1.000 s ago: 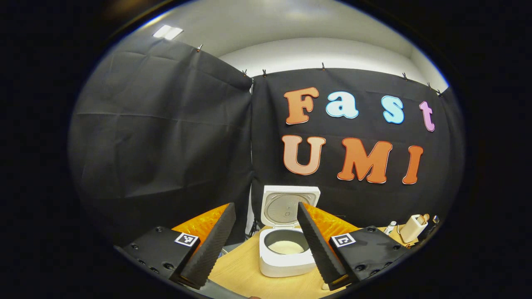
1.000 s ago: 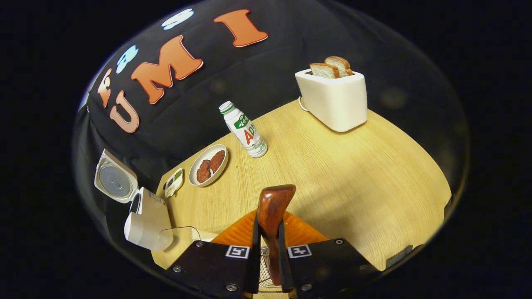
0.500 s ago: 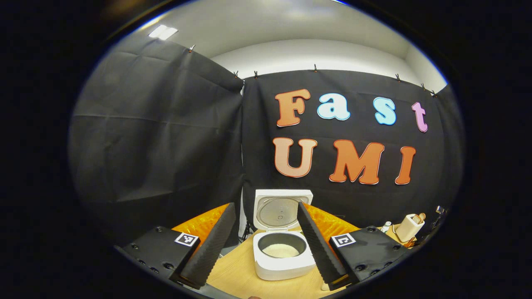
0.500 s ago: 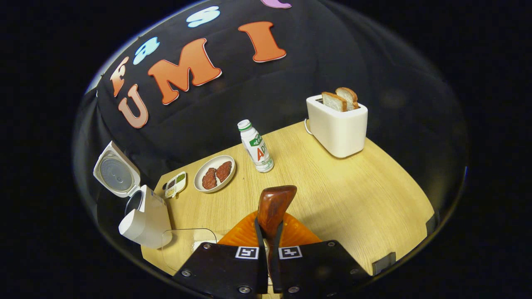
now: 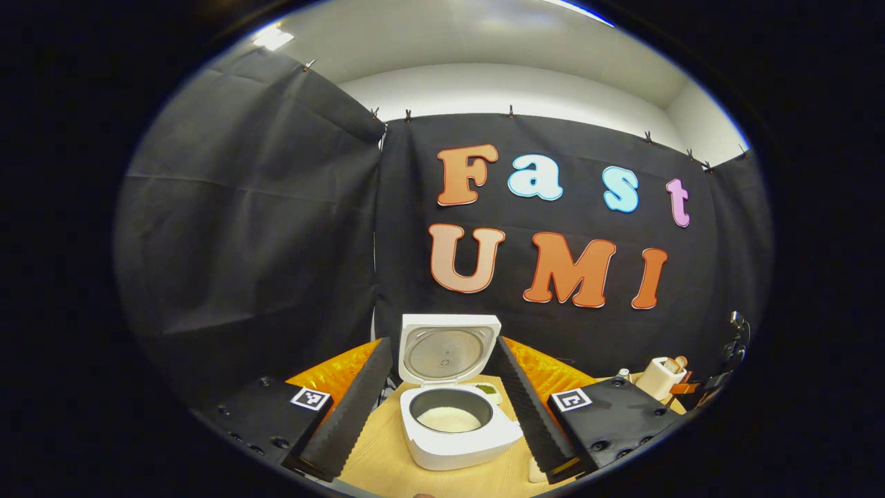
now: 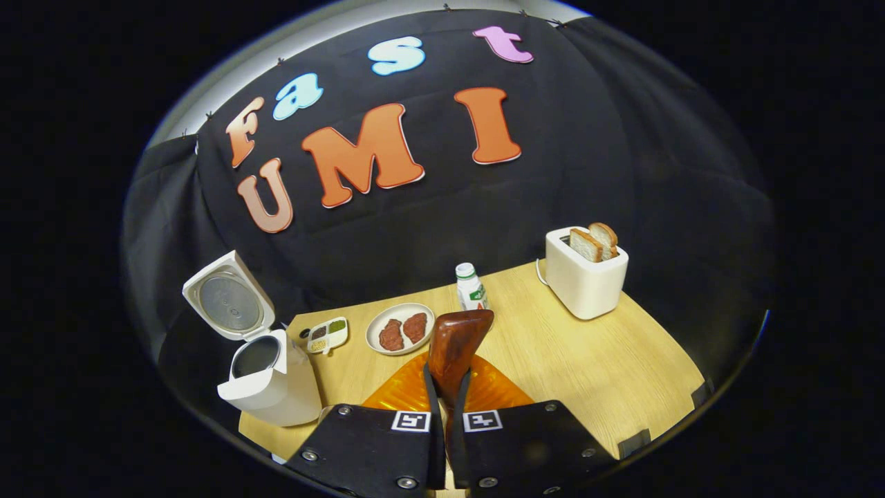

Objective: Close the left gripper, press the button to open the rice cooker; take a wooden spoon from the chopstick holder with the right hand, scoop a spoonful of rice and pour it into the rice cooker, then put the wooden spoon back into the chopstick holder.

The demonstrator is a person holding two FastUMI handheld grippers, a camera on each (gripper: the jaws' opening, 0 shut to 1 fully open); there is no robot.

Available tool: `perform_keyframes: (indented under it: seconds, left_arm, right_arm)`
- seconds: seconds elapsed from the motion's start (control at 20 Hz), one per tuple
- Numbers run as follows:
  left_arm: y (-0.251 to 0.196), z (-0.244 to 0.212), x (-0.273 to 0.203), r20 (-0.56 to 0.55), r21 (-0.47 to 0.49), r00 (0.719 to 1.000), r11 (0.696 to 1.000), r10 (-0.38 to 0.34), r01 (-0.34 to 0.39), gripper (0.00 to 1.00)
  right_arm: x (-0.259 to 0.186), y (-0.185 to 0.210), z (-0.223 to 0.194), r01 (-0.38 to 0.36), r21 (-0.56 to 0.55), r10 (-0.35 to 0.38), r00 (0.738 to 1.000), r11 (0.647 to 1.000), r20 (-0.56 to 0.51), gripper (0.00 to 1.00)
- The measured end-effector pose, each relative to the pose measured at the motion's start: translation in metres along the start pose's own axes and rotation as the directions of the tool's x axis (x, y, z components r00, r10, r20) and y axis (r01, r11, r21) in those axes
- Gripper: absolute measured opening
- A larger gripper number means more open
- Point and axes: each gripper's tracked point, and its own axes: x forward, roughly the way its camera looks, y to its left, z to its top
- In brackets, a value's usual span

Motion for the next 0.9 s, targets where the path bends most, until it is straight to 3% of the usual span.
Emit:
perform_keyframes:
  seconds: [0.25,0.5,0.7,0.9]
  left_arm:
    - [0.018,0.000,0.009,-0.009,0.010,0.999,0.999,-0.033,0.033,1.00]
    - [0.037,-0.006,0.017,-0.025,0.022,0.999,0.999,-0.037,0.038,1.00]
    - [0.044,-0.012,0.021,-0.047,0.030,0.998,0.999,-0.034,0.036,1.00]
    - [0.044,-0.012,0.023,-0.050,0.040,0.998,0.998,-0.046,0.048,1.00]
  right_arm:
    - [0.011,0.055,-0.021,-0.047,-0.055,0.047,0.999,0.997,0.006,0.04]
    - [0.034,0.083,-0.056,-0.037,-0.173,0.034,0.999,0.984,-0.022,0.03]
    - [0.049,0.087,-0.088,-0.009,-0.380,0.000,1.000,0.925,-0.022,0.03]
    - [0.053,0.097,-0.118,-0.021,-0.489,0.015,1.000,0.872,-0.017,0.03]
